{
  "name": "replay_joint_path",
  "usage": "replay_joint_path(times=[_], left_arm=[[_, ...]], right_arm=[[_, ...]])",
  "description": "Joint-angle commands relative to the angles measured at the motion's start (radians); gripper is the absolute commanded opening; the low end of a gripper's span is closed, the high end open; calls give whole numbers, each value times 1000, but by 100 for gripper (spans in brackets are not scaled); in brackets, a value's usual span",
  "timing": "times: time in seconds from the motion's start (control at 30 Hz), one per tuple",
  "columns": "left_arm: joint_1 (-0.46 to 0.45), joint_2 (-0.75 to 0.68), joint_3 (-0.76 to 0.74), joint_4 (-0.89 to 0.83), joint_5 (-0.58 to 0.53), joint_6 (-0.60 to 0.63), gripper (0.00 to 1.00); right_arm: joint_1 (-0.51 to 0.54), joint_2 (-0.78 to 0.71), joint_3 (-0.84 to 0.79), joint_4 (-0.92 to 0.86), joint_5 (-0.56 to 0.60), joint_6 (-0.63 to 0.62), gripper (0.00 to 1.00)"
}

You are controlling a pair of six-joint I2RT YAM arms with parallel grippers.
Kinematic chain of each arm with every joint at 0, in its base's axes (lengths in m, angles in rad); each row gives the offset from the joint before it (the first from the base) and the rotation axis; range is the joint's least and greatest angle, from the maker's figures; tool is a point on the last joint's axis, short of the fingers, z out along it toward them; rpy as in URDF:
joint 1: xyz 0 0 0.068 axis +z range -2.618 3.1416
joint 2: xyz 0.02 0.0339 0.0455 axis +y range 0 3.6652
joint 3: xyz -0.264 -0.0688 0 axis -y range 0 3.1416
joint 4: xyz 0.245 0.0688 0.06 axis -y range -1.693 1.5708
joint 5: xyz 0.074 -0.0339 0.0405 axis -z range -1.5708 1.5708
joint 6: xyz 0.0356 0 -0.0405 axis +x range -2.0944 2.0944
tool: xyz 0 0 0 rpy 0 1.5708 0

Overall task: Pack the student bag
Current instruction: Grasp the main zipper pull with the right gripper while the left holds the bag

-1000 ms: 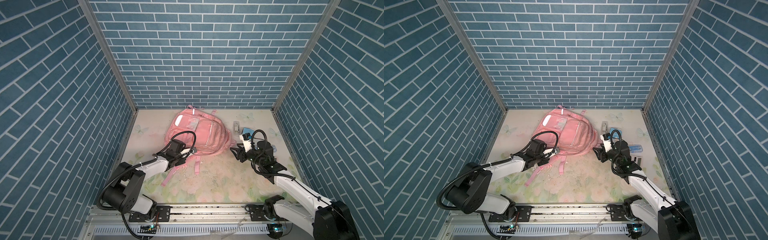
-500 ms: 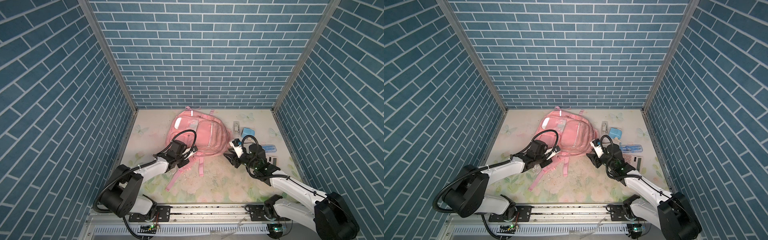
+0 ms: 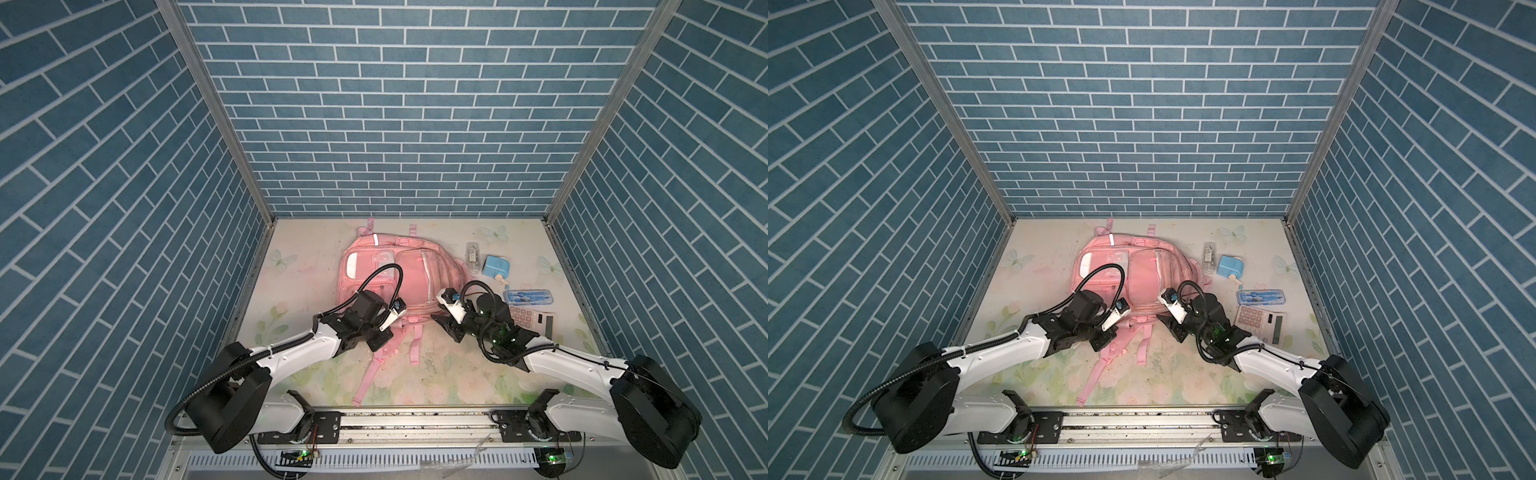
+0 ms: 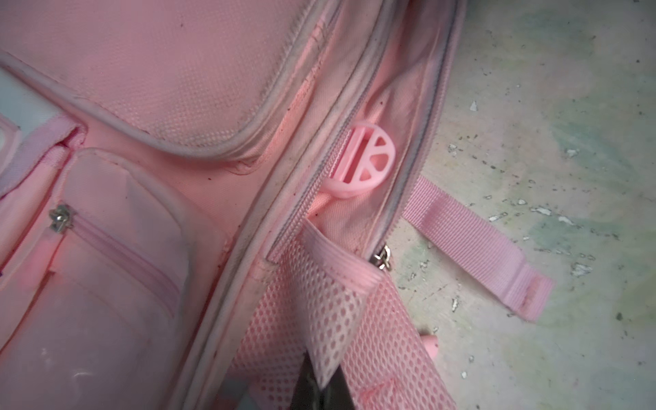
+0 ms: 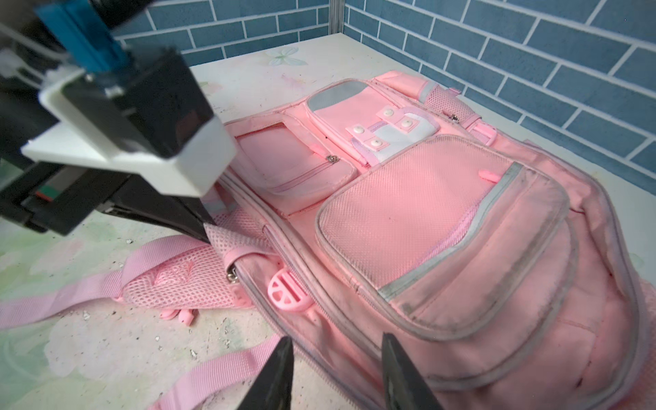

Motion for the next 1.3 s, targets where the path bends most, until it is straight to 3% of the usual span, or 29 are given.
replay_joint_path(times=[0.0, 0.03, 0.1, 0.33, 0.4, 0.57, 0.97, 1.27], left_arm=[[-3, 20, -1, 62, -50, 27, 16], [-3, 31, 4, 68, -48, 33, 27], [-4, 59, 14, 76, -42, 40, 37], [-31, 170, 60, 50, -52, 82, 40], [-31, 190, 78, 33, -50, 79, 35], [-31, 155, 130, -2, -13, -45, 0], [-26, 63, 277, -66, 179, -389, 0], [-27, 51, 289, -56, 211, -424, 0]], right_arm=[[5, -44, -16, 24, 57, -44, 41], [5, -58, -28, 16, 72, -46, 41], [5, -83, -48, -6, 99, -51, 40], [5, -154, -94, -46, 158, -66, 39], [5, -163, -105, -34, 155, -70, 38], [9, -147, -93, -44, 113, -82, 36], [220, -69, -135, 193, 218, -213, 37], [254, 3, -175, 383, 291, -287, 37]])
